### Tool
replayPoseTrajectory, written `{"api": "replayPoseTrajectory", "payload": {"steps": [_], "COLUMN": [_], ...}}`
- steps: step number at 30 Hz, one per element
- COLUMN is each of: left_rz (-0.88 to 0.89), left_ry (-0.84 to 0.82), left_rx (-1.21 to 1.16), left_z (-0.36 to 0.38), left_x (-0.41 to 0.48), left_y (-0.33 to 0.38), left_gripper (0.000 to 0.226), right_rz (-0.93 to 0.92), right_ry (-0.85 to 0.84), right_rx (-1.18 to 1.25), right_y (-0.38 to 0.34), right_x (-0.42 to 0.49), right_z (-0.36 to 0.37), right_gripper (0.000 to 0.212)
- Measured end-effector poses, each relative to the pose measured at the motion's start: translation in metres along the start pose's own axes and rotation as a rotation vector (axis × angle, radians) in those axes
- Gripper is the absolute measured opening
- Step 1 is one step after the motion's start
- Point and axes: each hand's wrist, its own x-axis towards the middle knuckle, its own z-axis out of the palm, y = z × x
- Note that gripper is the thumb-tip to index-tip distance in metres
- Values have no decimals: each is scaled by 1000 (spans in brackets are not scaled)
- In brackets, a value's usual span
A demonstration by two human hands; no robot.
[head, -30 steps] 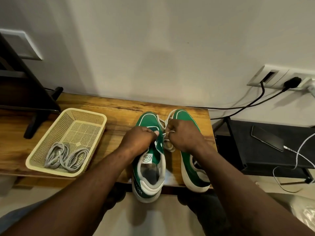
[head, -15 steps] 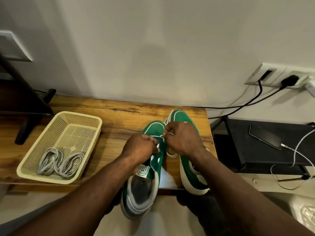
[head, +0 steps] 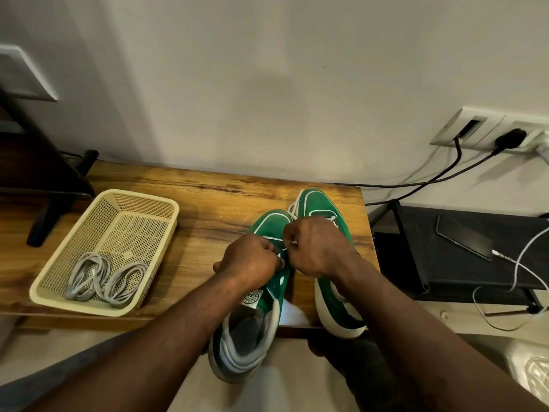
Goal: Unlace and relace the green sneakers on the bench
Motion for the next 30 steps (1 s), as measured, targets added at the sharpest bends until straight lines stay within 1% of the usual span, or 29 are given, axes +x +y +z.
{"api": "replayPoseTrajectory", "payload": {"steps": [4, 8, 10, 14, 17, 18, 20, 22, 24, 26, 27, 30], "left_rz": [-24, -10, 8, 58, 62, 68, 139, 233, 315, 402, 418, 420], "left_ry": [83, 101, 101, 112, 122, 129, 144, 173, 227, 302, 323, 353], "left_rx": [-70, -109, -104, -36, -9, 5, 113, 271, 381, 504, 554, 546], "left_z": [5, 5, 4, 7, 5, 3, -1, -3, -3, -1, 0, 1], "left_x": [0, -1, -1, -2, 1, 2, 5, 3, 0, 0, 0, 4], "left_y": [-4, -6, -6, -5, -4, -4, -6, -8, -8, -9, -10, -14], "left_gripper": [10, 18, 18, 25, 12, 13, 17, 13, 12, 16, 18, 16], "right_rz": [-18, -22, -15, -12, 16, 24, 26, 15, 11, 20, 33, 88], "right_ry": [51, 105, 106, 130, 136, 126, 84, 52, 68, 99, 114, 156], "right_rx": [-31, -44, -53, -82, -30, -17, 1, 21, 28, 51, 70, 80], "right_y": [-3, -8, -8, -10, -7, -5, -2, 0, 1, 0, -1, -2], "right_x": [0, -2, -2, -3, -1, 0, 2, 2, 2, 3, 3, 4], "right_z": [0, 3, 4, 6, 6, 5, 2, 1, 2, 5, 6, 8], "right_gripper": [11, 15, 18, 14, 13, 14, 18, 20, 21, 21, 21, 17]}}
